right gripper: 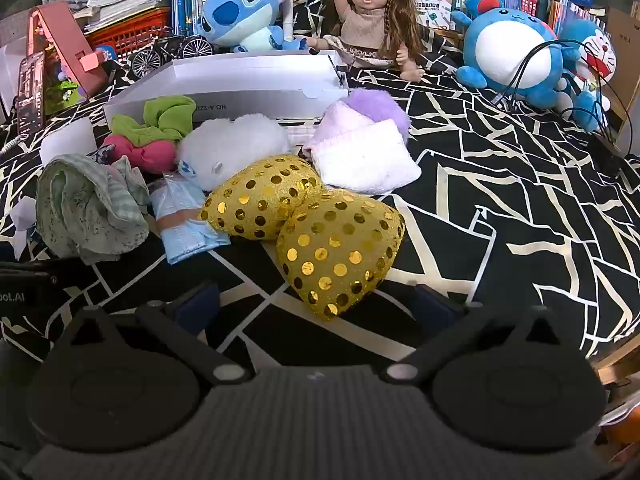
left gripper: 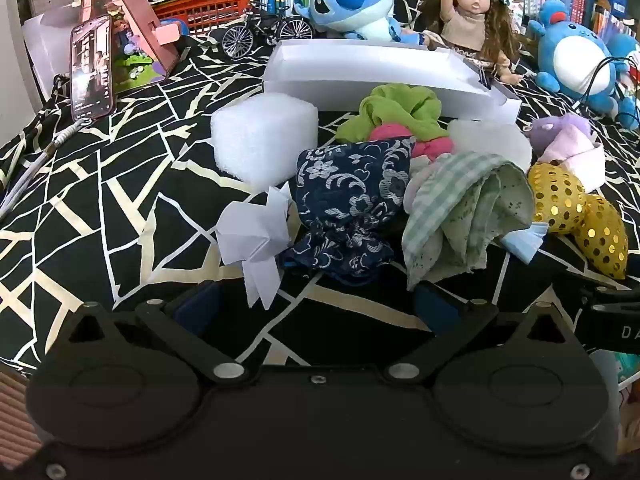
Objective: Organize soft objects
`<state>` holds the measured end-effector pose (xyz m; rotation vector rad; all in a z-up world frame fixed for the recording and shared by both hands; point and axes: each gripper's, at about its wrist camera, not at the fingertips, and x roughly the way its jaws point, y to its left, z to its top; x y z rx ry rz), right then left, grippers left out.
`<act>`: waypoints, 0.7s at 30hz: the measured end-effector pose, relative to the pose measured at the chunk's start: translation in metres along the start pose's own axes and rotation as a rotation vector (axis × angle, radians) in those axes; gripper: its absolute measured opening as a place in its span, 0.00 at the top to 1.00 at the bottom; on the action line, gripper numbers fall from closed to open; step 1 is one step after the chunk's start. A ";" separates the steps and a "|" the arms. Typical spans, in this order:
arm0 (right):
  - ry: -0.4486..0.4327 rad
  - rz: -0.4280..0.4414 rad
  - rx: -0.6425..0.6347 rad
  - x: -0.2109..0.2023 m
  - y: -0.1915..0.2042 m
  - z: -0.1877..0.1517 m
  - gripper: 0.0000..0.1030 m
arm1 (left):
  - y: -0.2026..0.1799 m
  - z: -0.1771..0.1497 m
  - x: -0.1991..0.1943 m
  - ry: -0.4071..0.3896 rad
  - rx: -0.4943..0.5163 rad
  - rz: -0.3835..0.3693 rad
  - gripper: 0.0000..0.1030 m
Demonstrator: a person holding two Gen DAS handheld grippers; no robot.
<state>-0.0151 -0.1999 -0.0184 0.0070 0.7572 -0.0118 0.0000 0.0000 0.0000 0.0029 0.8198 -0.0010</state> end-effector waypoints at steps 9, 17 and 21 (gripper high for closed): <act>0.006 -0.007 -0.001 0.001 0.001 0.001 0.00 | 0.000 -0.001 0.000 0.002 0.004 0.005 0.00; 0.003 -0.009 0.002 0.002 0.001 0.002 0.00 | 0.004 -0.004 0.002 0.005 0.005 0.004 0.00; 0.005 -0.011 -0.003 0.002 0.006 0.002 0.00 | 0.003 -0.004 0.001 0.008 0.004 0.004 0.00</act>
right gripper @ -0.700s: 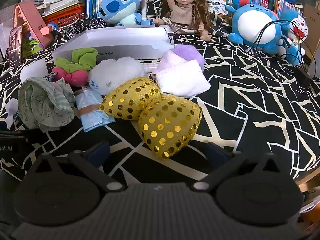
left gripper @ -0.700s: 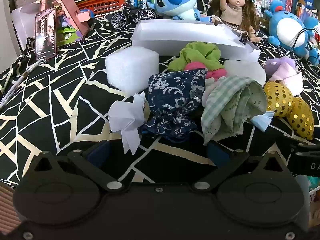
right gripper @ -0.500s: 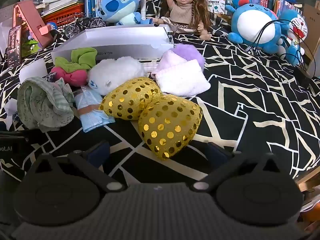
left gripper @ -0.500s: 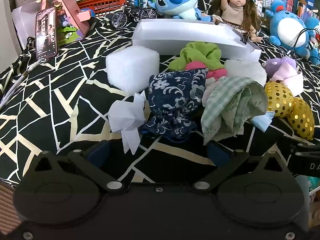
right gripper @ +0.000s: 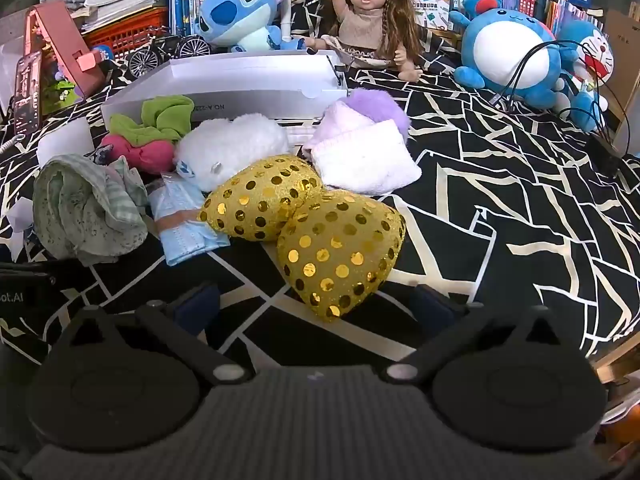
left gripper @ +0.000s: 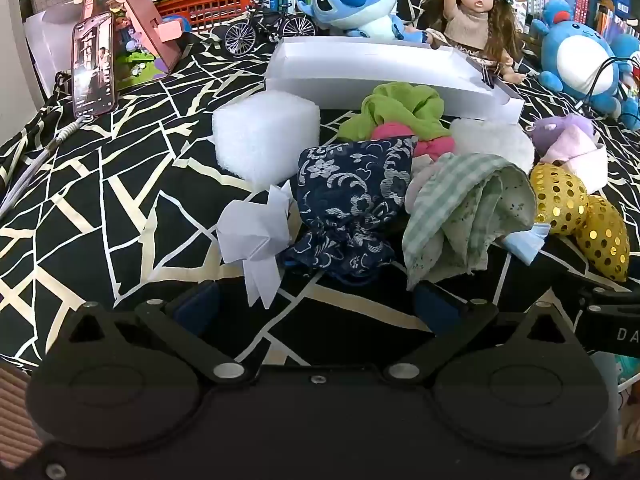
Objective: Organize soft objects
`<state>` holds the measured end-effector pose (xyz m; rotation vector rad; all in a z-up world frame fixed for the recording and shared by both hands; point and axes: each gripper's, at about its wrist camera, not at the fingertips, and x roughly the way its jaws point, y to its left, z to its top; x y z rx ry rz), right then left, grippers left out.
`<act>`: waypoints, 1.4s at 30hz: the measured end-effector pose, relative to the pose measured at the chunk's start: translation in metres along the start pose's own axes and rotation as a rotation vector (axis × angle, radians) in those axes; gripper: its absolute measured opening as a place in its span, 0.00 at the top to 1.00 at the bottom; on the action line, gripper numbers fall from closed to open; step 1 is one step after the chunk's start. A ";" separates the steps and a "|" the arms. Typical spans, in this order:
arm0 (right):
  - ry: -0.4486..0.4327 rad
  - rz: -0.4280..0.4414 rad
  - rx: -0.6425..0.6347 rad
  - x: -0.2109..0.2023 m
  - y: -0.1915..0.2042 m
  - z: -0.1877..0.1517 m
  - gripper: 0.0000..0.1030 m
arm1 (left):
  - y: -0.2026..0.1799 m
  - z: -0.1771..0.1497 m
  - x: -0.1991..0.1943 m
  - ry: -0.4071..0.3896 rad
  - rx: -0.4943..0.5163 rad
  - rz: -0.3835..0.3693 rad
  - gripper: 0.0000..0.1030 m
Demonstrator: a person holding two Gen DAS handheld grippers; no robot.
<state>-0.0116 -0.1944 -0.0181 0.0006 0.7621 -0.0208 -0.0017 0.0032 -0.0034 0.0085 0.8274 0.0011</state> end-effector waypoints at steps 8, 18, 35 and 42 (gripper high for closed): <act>0.002 0.000 -0.002 -0.001 -0.002 -0.001 0.00 | 0.001 0.003 0.002 0.002 -0.001 0.001 0.00; 0.003 0.000 -0.003 0.000 -0.002 -0.001 0.00 | 0.001 0.003 0.001 0.004 -0.002 0.001 0.00; 0.003 0.000 -0.003 0.000 -0.002 -0.001 0.00 | 0.001 0.003 0.001 0.004 -0.003 0.001 0.00; 0.003 0.000 -0.003 0.000 -0.002 -0.001 0.00 | 0.000 0.004 0.001 0.004 -0.003 0.001 0.00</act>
